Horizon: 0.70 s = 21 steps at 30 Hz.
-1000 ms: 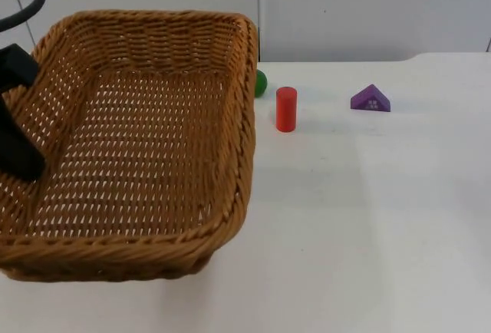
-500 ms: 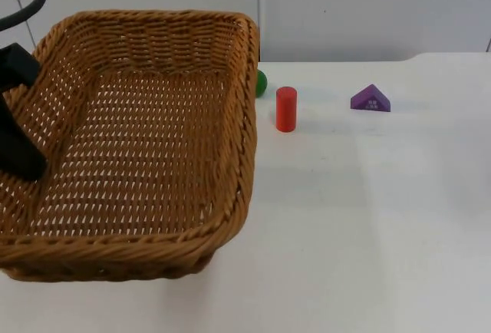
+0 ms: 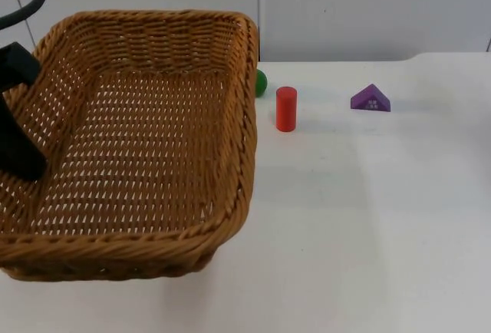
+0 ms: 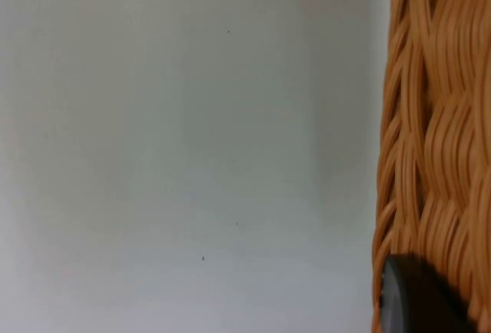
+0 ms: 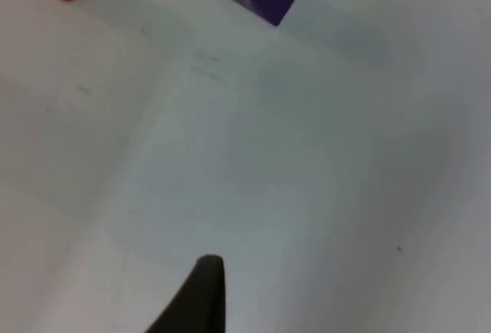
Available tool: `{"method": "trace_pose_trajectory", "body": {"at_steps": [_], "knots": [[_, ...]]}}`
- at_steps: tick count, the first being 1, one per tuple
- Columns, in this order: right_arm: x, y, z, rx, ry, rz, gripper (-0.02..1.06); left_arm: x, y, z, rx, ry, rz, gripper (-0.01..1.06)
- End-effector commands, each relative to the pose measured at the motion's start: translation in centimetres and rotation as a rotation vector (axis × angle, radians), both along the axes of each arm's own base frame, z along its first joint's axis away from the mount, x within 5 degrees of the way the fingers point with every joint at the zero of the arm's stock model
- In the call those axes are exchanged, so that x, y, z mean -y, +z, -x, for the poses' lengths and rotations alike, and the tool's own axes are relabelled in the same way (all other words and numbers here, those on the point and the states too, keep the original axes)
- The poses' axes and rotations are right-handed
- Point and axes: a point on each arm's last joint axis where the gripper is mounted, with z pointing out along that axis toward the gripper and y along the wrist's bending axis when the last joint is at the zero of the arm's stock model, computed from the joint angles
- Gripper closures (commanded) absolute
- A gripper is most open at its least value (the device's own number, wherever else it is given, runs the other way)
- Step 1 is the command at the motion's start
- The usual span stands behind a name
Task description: Pick up the basket with the left hand and place the triangular block into the basket with the right hand.
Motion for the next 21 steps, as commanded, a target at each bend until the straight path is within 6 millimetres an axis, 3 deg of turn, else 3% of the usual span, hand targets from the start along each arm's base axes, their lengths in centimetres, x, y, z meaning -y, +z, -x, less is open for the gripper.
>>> {"method": "trace_pose_trajectory", "body": {"at_steps": [1,13,21], "knots": [[-1.0,-1.4,-1.9,-0.026,0.054,0.005,0.03,0.1,0.5,0.1,0.004,0.034,0.042,1.05],[-7.7,-7.8,-9.5,-0.011,0.341,0.084,0.05,0.3,0.6,0.1,-0.002,0.050,0.060,1.05],[-9.1,-11.8,-12.1,0.035,0.536,0.174,0.08,0.3,0.5,0.2,-0.021,0.057,0.069,1.05]]}}
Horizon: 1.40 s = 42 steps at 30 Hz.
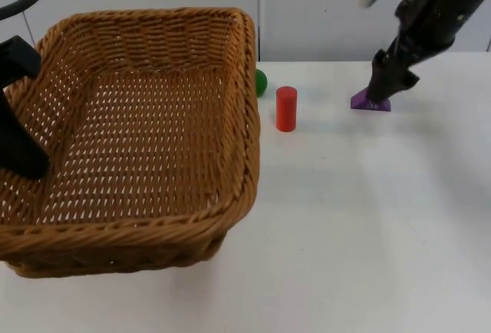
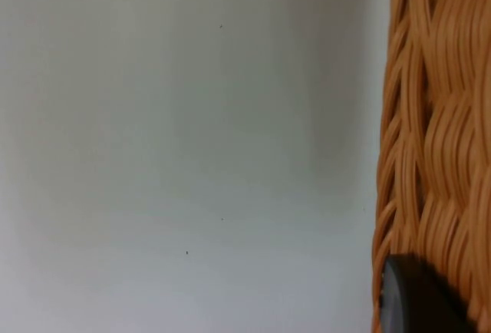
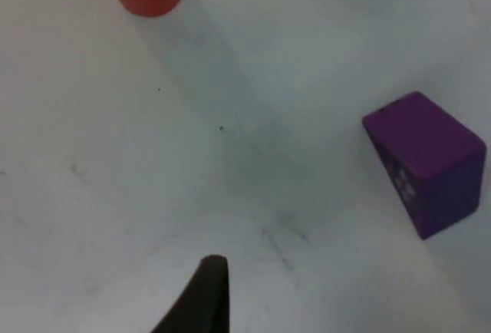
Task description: Pick up the basket with the left hand and place the triangular block into the basket with the right hand.
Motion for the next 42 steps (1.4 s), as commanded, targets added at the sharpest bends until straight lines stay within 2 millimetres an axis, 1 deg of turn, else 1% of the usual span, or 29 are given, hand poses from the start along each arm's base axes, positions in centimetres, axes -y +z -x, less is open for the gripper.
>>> {"method": "trace_pose_trajectory", "body": {"at_steps": [1,3,4,6,8,10,12,16,19,23,29,31,33,34,35,36,37,38,40,41,42], "knots": [[-0.3,-0.4,-0.7,0.033,0.053,0.020,0.09,0.2,0.4,0.1,-0.001,0.025,0.042,1.05],[-0.3,-1.3,-1.3,0.047,0.066,0.049,0.11,0.2,0.4,0.2,-0.007,0.021,0.045,1.05],[-0.3,-1.3,-1.3,0.047,0.066,0.049,0.11,0.2,0.4,0.2,-0.007,0.021,0.045,1.05],[-0.2,-2.2,-1.7,0.049,0.080,0.072,0.12,0.2,0.4,0.2,-0.009,0.020,0.046,1.05],[-0.2,-3.1,-2.0,0.066,0.086,0.076,0.13,0.2,0.4,0.2,-0.009,0.020,0.046,1.05],[-0.2,-3.3,-2.1,0.072,0.090,0.077,0.13,0.2,0.4,0.2,-0.009,0.020,0.046,1.05],[-0.3,-4.2,-2.5,0.103,0.090,0.079,0.14,0.2,0.4,0.3,-0.012,0.018,0.047,1.05],[-0.3,-4.6,-2.9,0.144,0.090,0.079,0.15,0.3,0.4,0.4,-0.021,0.011,0.051,1.05],[-0.4,-5.4,-3.3,0.174,0.096,0.083,0.16,0.3,0.4,0.4,-0.027,0.008,0.053,1.05],[-0.2,-6.2,-3.3,0.165,0.099,0.088,0.16,0.3,0.4,0.4,-0.029,0.011,0.054,1.05],[-0.3,-6.9,-3.4,0.167,0.097,0.088,0.20,0.3,0.5,0.4,-0.032,0.018,0.058,1.05],[-0.3,-7.2,-3.4,0.168,0.096,0.089,0.24,0.3,0.5,0.4,-0.032,0.018,0.058,1.05],[-0.3,-7.4,-3.4,0.165,0.096,0.089,0.26,0.3,0.5,0.4,-0.034,0.017,0.059,1.05],[-0.2,-7.4,-3.4,0.162,0.096,0.089,0.30,0.3,0.5,0.4,-0.034,0.017,0.059,1.05],[-0.2,-7.4,-3.3,0.155,0.098,0.090,0.37,0.3,0.5,0.4,-0.039,0.022,0.061,1.05],[-0.2,-7.5,-3.3,0.150,0.099,0.091,0.48,0.3,0.5,0.5,-0.042,0.019,0.062,1.05],[-0.2,-7.5,-3.3,0.150,0.099,0.091,0.48,0.3,0.5,0.5,-0.042,0.019,0.062,1.05],[-0.2,-7.5,-3.3,0.151,0.101,0.095,0.60,0.4,0.5,0.5,-0.045,0.017,0.064,1.05],[-0.2,-7.4,-3.4,0.159,0.104,0.103,0.91,0.4,0.5,0.6,-0.052,0.012,0.067,1.05],[-0.2,-7.3,-3.4,0.162,0.105,0.104,1.03,0.4,0.5,0.6,-0.052,0.012,0.067,1.05],[-0.2,-7.0,-3.3,0.159,0.104,0.103,1.04,0.4,0.5,0.6,-0.052,0.012,0.067,1.05]]}}
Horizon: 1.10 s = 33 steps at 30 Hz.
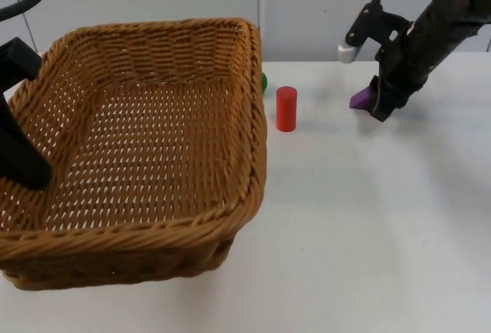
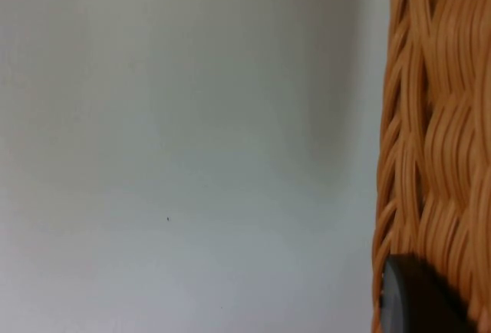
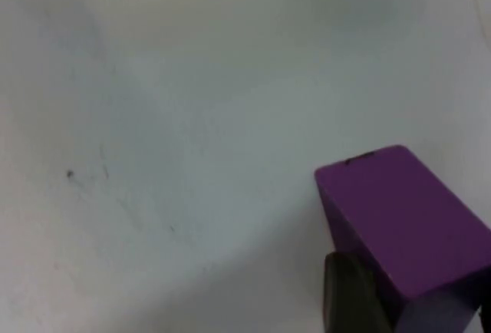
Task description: Pick up the basket with the left hand and place the triangular block into the basket with the right hand.
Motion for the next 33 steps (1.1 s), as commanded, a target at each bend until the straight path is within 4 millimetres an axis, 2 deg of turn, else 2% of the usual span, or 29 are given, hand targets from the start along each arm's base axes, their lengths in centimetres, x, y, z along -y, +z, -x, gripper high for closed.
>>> {"method": "trace_pose_trajectory", "body": {"at_steps": [1,3,6,7,9,10,11,15,16,20,22,24,25,29,30,33], "knots": [[-0.1,0.2,0.0,-0.003,0.013,0.012,1.04,0.1,0.4,0.1,0.005,0.020,0.036,1.05],[-0.1,1.6,0.3,-0.023,0.008,0.007,1.04,0.1,0.4,0.1,0.008,0.022,0.035,1.05],[0.1,5.6,1.3,-0.069,-0.073,-0.033,1.04,0.1,0.4,0.0,0.011,0.024,0.033,1.05],[0.1,5.6,1.3,-0.069,-0.073,-0.033,1.04,0.1,0.4,0.0,0.011,0.024,0.033,1.05],[0.3,8.8,2.3,-0.111,-0.146,-0.072,1.05,0.1,0.4,0.0,0.016,0.027,0.031,1.05],[0.4,11.4,3.2,-0.138,-0.225,-0.113,1.05,0.1,0.4,-0.1,0.022,0.030,0.028,1.05],[0.4,11.4,3.2,-0.138,-0.225,-0.113,1.05,0.1,0.4,-0.1,0.022,0.030,0.028,1.05],[0.6,16.8,5.4,-0.167,-0.411,-0.222,1.05,-0.1,0.4,-0.2,0.050,0.024,0.003,1.05],[0.6,16.8,5.4,-0.167,-0.411,-0.222,1.05,-0.1,0.4,-0.2,0.050,0.024,0.003,1.05],[0.0,20.5,7.3,-0.116,-0.498,-0.207,1.05,-0.3,0.3,-0.4,0.067,0.028,-0.017,1.05],[-0.2,21.1,7.7,-0.107,-0.512,-0.190,1.05,-0.3,0.3,-0.4,0.072,0.030,-0.021,1.05],[-1.1,22.2,9.1,-0.097,-0.503,-0.189,1.05,-0.3,0.3,-0.5,0.084,0.021,-0.027,1.05],[-1.1,22.2,9.1,-0.097,-0.503,-0.189,1.05,-0.3,0.3,-0.5,0.084,0.021,-0.027,1.05],[-1.9,23.3,11.8,-0.108,-0.499,-0.206,1.05,-0.4,0.3,-0.5,0.095,0.014,-0.034,1.05],[-1.9,23.3,11.8,-0.108,-0.499,-0.206,1.05,-0.4,0.3,-0.5,0.095,0.014,-0.034,1.05],[-1.5,23.6,14.5,-0.114,-0.518,-0.228,1.05,-0.4,0.3,-0.6,0.099,0.017,-0.036,1.05]]}}
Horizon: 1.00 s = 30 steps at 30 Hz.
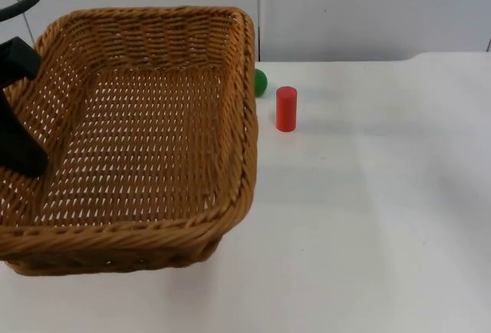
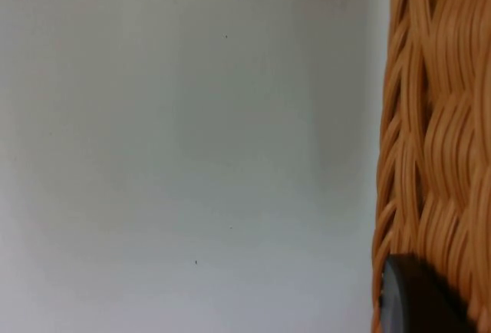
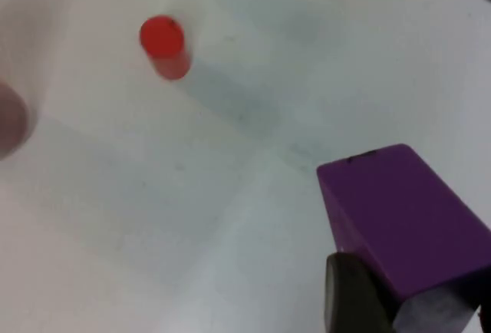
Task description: Pick up the basket with the left hand and place the triangular block into the basket with the right hand.
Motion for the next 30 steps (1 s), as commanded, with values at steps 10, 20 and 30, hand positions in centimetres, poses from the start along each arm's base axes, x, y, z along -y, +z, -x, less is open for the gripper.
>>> {"method": "trace_pose_trajectory", "body": {"at_steps": [10,20,30], "knots": [[2.1,0.6,7.1,0.028,-0.044,-0.043,1.05,0.0,0.4,0.0,0.022,0.011,0.011,1.05],[-2.1,0.8,8.8,0.077,0.104,-0.057,1.05,-0.1,0.4,0.0,0.030,0.004,0.006,1.05],[-11.5,1.7,13.1,0.252,0.415,-0.169,1.05,0.0,0.4,0.0,0.026,0.001,0.008,1.05]]}}
